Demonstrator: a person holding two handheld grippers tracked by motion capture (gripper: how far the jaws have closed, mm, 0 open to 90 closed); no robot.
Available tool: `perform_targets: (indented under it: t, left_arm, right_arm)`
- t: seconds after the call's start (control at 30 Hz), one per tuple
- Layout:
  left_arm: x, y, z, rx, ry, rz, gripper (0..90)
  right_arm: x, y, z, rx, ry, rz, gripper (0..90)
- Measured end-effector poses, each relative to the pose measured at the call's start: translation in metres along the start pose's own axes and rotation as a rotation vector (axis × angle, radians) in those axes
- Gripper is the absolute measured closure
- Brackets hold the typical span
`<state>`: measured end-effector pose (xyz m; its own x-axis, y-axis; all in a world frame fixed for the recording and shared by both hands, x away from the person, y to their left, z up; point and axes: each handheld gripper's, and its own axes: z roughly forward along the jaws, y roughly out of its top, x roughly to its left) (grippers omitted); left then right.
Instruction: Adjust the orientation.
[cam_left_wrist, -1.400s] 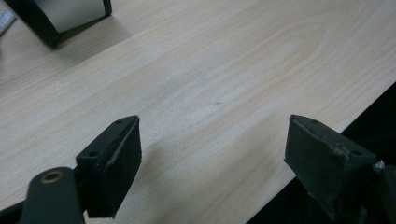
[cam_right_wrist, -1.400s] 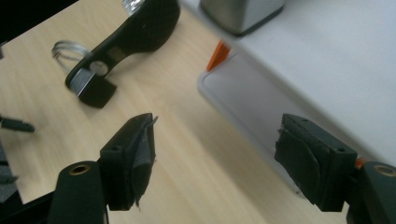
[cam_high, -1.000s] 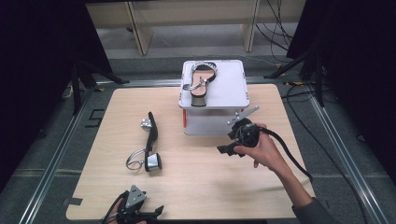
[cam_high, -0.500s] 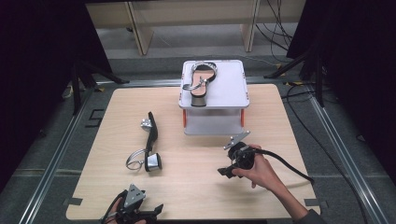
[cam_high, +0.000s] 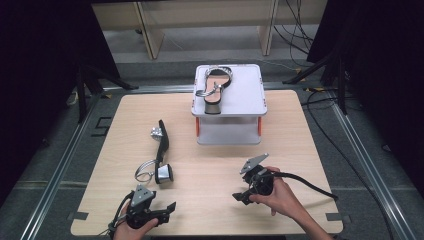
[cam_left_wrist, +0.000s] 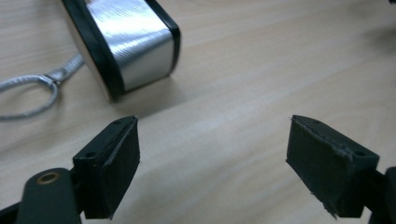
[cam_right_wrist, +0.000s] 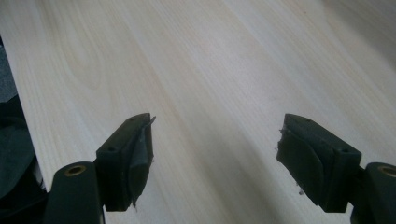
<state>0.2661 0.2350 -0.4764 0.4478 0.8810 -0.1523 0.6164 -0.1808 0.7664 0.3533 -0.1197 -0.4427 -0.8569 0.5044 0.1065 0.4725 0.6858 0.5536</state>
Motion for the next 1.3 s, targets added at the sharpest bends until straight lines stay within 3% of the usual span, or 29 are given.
perform_targets:
  t: [0.03,0.27,0.33,0.43,0.5,0.53,0.63,0.67,0.73,0.77,0.8,0.83,0.9,0.93,1.1,1.13,1.17,1.2,1.23,1.27,1.3]
  left_arm:
    - [0.002,0.002,0.002,-0.012,0.008,-0.006,17.2]
    - [0.01,0.018,0.009,-0.07,0.03,-0.039,19.3]
    - [0.012,0.02,0.008,-0.061,0.036,-0.03,19.3]
    - [0.017,0.027,0.011,-0.072,0.071,-0.058,19.6]
    - [0.022,0.031,0.014,-0.08,0.08,-0.073,19.2]
    - [0.026,0.035,0.016,-0.084,0.069,-0.11,19.1]
    - [0.029,0.04,0.019,-0.102,0.073,-0.145,18.9]
    - [0.034,0.044,0.024,-0.126,0.091,-0.175,18.6]
    - [0.04,0.048,0.027,-0.128,0.117,-0.199,18.7]
    - [0.04,0.048,0.027,-0.128,0.117,-0.199,19.3]
    - [0.044,0.052,0.032,-0.152,0.114,-0.242,20.2]
    - [0.046,0.054,0.032,-0.144,0.125,-0.244,22.0]
    - [0.049,0.057,0.036,-0.181,0.134,-0.243,29.1]
    - [0.051,0.059,0.037,-0.178,0.136,-0.237,34.4]
    - [0.054,0.064,0.039,-0.228,0.158,-0.216,69.1]
    - [0.052,0.066,0.038,-0.249,0.162,-0.182,77.9]
    - [0.052,0.066,0.038,-0.249,0.162,-0.182,80.4]
    - [0.05,0.067,0.038,-0.259,0.147,-0.139,80.4]
    - [0.045,0.069,0.039,-0.255,0.15,-0.069,82.7]
    - [0.045,0.069,0.039,-0.255,0.15,-0.069,83.0]
    - [0.039,0.072,0.041,-0.247,0.153,-0.017,83.2]
  right_arm:
    - [0.002,-0.002,0.0,0.0,0.006,0.022,26.5]
    - [0.0,-0.007,-0.002,0.018,-0.006,0.015,26.3]
    - [0.0,-0.007,-0.002,0.021,0.008,0.018,26.3]
    - [0.002,-0.007,-0.001,0.042,0.0,0.038,26.3]
    - [0.0,-0.007,0.002,0.025,0.003,-0.009,26.3]
    - [0.0,-0.007,0.003,0.027,0.011,-0.014,26.3]
    - [0.0,-0.007,0.003,0.028,0.011,-0.011,26.3]
    - [0.0,-0.007,0.003,0.026,0.009,-0.012,26.3]
    - [0.0,-0.007,0.003,0.028,0.008,-0.018,26.3]
    - [0.0,-0.007,0.003,0.028,0.008,-0.018,26.3]
    - [0.001,-0.007,0.002,0.031,0.011,-0.007,26.3]
    - [0.001,-0.007,0.002,0.031,0.012,0.002,26.3]
    - [0.003,-0.007,0.002,0.055,0.022,0.028,26.2]
    - [0.0,-0.007,0.003,0.038,0.008,-0.014,26.2]
    - [0.0,-0.007,0.005,0.03,0.01,-0.013,26.1]
    - [0.001,-0.007,0.004,0.033,0.005,0.003,26.2]
    - [0.001,-0.007,0.004,0.033,0.005,0.003,26.2]
    - [0.001,-0.007,0.003,0.036,0.013,-0.002,26.2]
    - [0.0,-0.007,0.002,0.029,0.002,0.002,26.2]
    - [-0.002,-0.006,0.002,0.025,-0.002,-0.023,26.1]
    - [-0.002,-0.007,0.002,0.019,-0.001,-0.023,26.1]
